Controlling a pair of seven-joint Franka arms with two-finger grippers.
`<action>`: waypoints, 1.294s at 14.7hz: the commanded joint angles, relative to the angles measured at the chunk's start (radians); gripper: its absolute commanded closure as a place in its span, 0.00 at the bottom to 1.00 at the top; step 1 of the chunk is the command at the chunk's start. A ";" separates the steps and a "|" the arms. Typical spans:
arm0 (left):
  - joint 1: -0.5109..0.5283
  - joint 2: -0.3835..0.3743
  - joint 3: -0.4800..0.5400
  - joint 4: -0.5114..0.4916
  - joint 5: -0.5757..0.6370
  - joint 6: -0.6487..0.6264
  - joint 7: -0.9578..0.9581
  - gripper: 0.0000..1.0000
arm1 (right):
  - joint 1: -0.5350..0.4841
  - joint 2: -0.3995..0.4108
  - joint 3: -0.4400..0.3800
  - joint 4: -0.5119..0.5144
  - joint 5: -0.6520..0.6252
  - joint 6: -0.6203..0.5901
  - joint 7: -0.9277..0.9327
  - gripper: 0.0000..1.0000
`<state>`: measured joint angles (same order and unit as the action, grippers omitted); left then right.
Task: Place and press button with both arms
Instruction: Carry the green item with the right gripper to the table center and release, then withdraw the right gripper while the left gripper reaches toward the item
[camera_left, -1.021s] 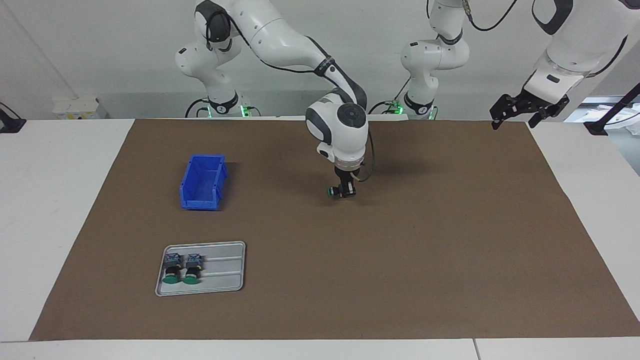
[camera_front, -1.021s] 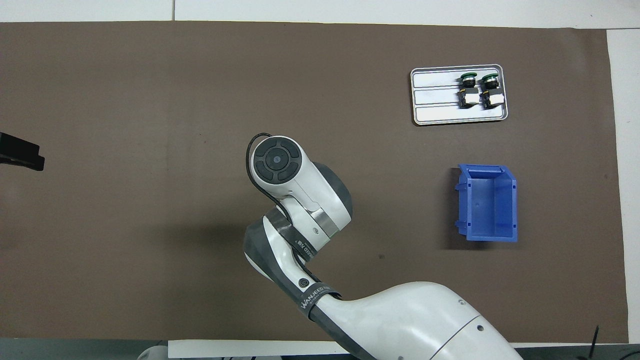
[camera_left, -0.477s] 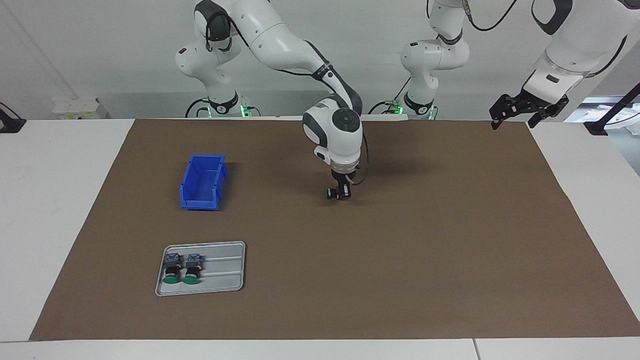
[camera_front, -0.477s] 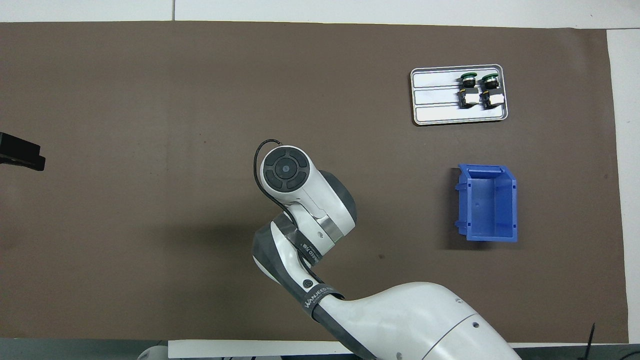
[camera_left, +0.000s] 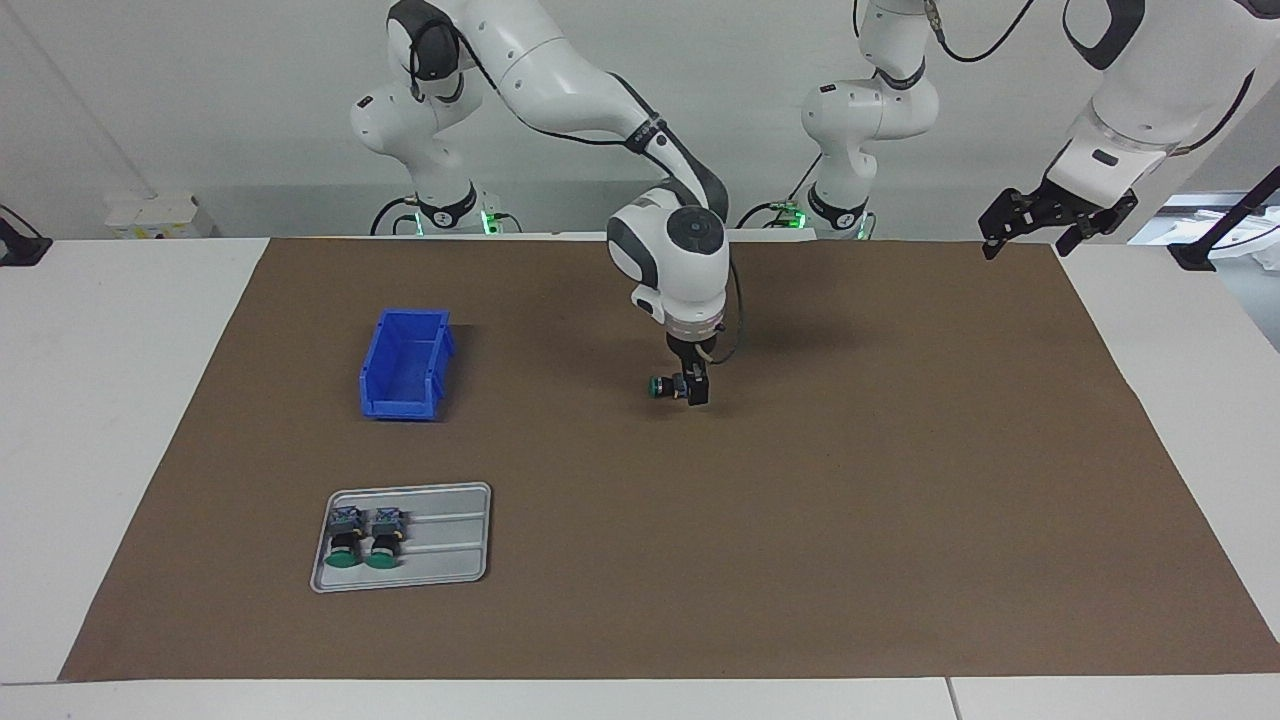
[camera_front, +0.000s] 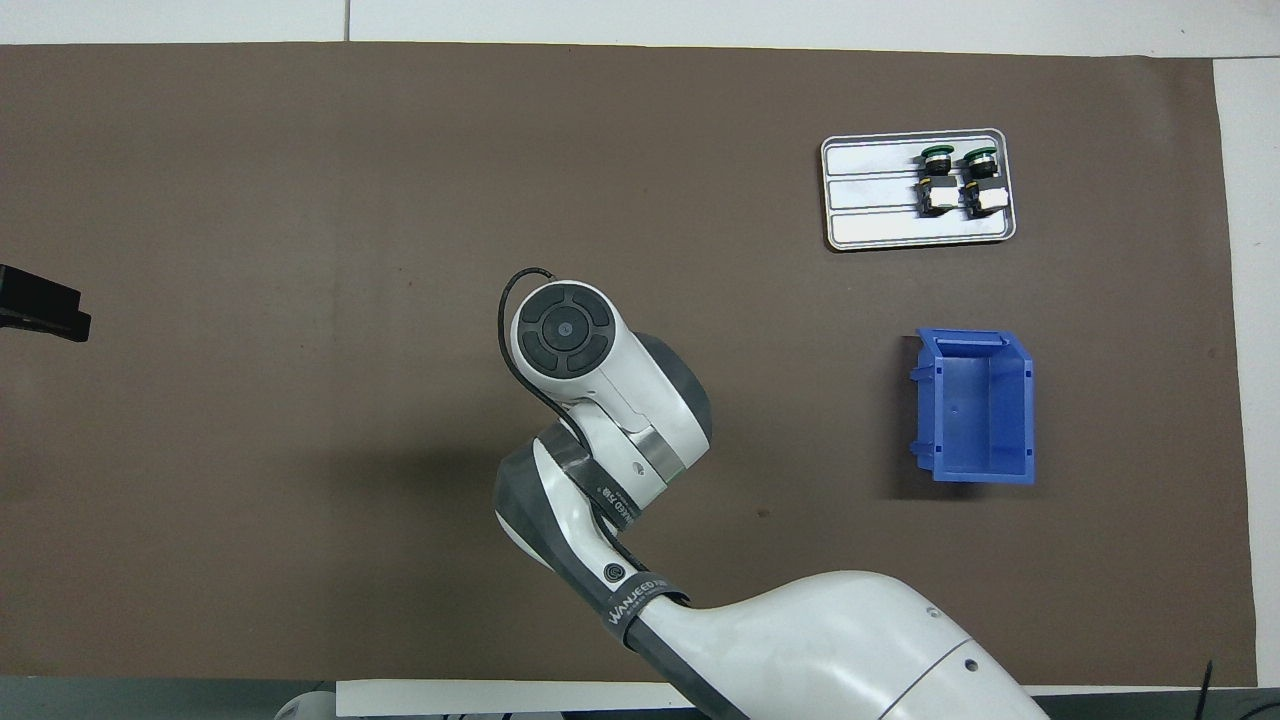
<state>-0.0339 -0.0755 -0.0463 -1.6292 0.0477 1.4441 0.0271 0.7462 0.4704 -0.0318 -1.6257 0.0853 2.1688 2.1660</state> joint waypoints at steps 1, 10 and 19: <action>-0.003 -0.024 0.005 -0.038 -0.008 0.016 -0.035 0.00 | -0.111 -0.134 0.012 -0.011 0.002 -0.081 -0.115 0.02; -0.196 -0.020 -0.006 -0.152 -0.049 0.111 -0.682 0.00 | -0.431 -0.320 0.009 -0.011 0.008 -0.349 -0.880 0.02; -0.437 0.166 -0.006 -0.150 -0.154 0.309 -1.408 0.00 | -0.680 -0.473 0.001 0.000 -0.051 -0.630 -1.607 0.02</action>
<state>-0.4191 0.0485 -0.0664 -1.7796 -0.0865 1.6898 -1.2313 0.0792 0.0247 -0.0409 -1.6127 0.0721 1.5633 0.6754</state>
